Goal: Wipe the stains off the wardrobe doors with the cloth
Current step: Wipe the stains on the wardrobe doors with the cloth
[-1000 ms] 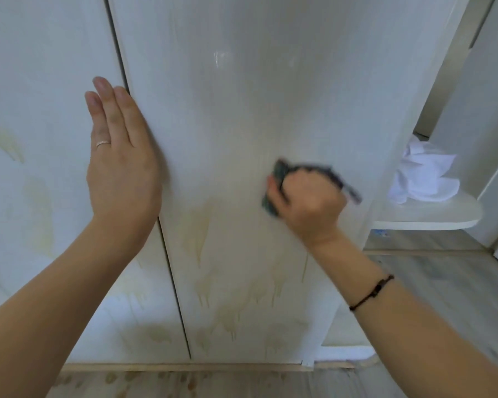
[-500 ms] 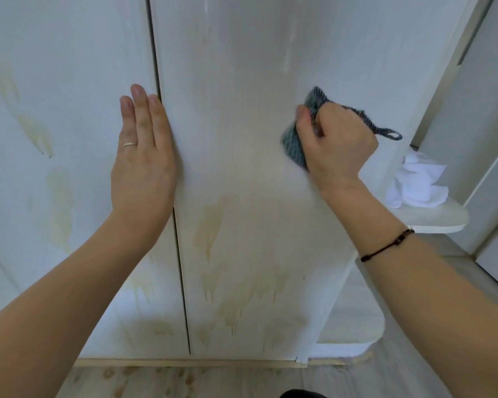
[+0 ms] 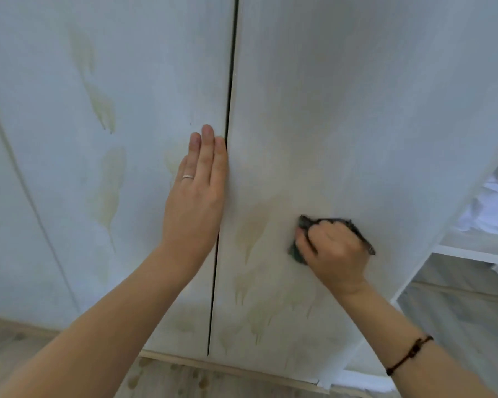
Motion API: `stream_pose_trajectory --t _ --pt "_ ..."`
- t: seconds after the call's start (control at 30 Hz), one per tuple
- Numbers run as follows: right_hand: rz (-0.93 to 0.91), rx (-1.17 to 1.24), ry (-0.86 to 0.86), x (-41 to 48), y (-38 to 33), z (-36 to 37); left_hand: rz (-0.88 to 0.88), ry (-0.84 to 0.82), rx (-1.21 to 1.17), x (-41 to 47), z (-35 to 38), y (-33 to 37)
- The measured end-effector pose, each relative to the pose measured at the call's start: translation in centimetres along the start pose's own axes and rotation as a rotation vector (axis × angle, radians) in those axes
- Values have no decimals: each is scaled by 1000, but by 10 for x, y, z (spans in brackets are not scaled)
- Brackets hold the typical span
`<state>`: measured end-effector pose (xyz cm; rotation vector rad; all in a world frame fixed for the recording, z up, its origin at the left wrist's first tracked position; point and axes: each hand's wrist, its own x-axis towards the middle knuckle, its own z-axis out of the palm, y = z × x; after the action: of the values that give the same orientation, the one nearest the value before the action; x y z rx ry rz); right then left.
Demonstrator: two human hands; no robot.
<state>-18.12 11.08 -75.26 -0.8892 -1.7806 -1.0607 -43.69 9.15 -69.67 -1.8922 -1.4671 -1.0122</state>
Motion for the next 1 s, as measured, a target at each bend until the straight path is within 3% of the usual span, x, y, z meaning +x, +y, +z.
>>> stream_pose_trajectory --t 0.07,0.17,0.3,0.47,0.53,0.67,0.77,0.87,0.93,1.0 --pt "103 -74 136 69 9 -16 -53 -2 -67 -11 4 3" --pt "391 -13 202 151 10 -21 -127 -19 -145 -19 10 6" --pt "382 -4 301 113 -19 14 -162 -51 -127 -22 12 7" --pt "27 221 -150 -50 -89 52 -174 -137 -122 -24 2 3" --pt "23 194 -155 -40 -78 45 -167 -140 -137 -23 1 5" --pt "475 66 278 85 -41 9 -178 -105 -150 -19 4 7" --pt "676 186 355 126 -38 10 -180 -77 -187 -20 9 3" --pt "380 137 234 75 -75 38 -175 -53 -197 -21 11 0" --pt "121 194 55 17 -104 55 -171 -55 -196 -22 11 -2" --pt "4 270 -112 -26 -121 60 -167 -68 -213 -24 10 -5"
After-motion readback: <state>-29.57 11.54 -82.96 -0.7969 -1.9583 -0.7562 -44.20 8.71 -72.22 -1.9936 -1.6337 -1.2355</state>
